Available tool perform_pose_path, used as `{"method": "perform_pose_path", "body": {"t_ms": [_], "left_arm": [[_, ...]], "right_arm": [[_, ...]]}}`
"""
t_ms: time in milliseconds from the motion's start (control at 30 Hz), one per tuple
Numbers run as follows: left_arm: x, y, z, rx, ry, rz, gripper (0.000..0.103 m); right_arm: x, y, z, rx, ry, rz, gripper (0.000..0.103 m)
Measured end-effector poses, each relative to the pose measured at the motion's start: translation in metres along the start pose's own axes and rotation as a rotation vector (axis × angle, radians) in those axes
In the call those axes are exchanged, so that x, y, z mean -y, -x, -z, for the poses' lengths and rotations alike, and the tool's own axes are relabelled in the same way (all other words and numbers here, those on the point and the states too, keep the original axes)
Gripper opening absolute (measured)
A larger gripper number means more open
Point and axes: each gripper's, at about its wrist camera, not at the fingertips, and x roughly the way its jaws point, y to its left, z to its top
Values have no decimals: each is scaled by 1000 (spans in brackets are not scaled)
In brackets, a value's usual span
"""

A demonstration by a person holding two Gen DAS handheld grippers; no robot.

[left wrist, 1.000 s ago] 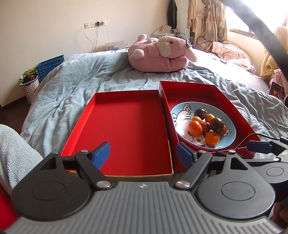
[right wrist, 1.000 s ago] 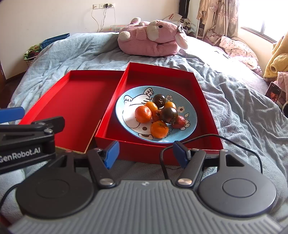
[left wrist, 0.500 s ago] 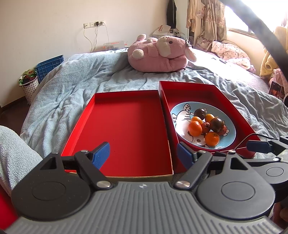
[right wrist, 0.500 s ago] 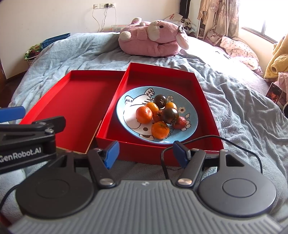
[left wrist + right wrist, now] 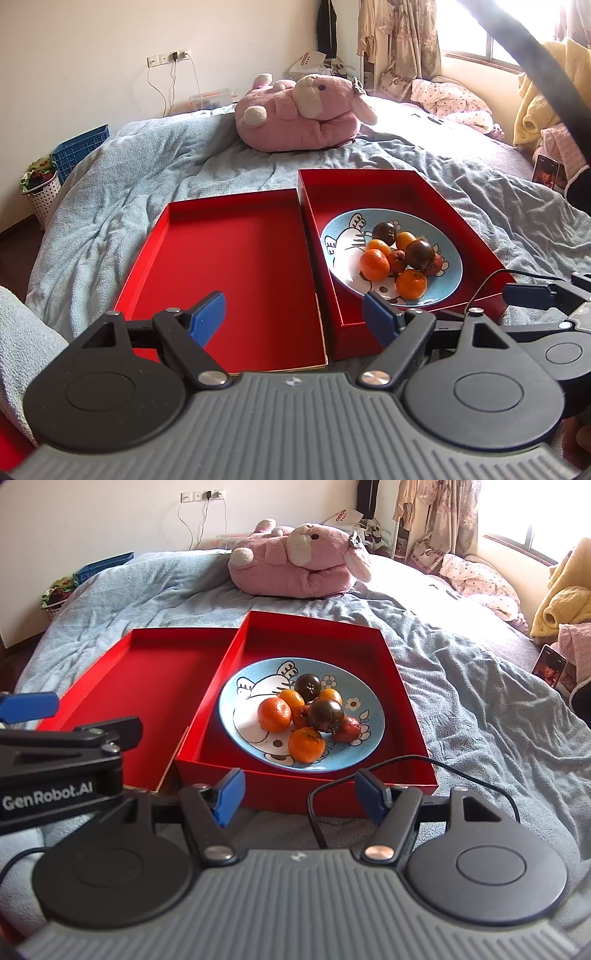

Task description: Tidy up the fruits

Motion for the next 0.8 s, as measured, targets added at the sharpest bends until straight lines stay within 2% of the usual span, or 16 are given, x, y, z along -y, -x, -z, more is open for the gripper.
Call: {"method": "perform_pose_path", "body": {"t_ms": [267,800], "left_arm": [[11,-2,-1,0,-17,19,85],[35,-11,6,-48,-57,78,85]], "right_arm": [[10,2,3,-2,-11,15,68],[25,4,18,-41,-21,49,68]]}}
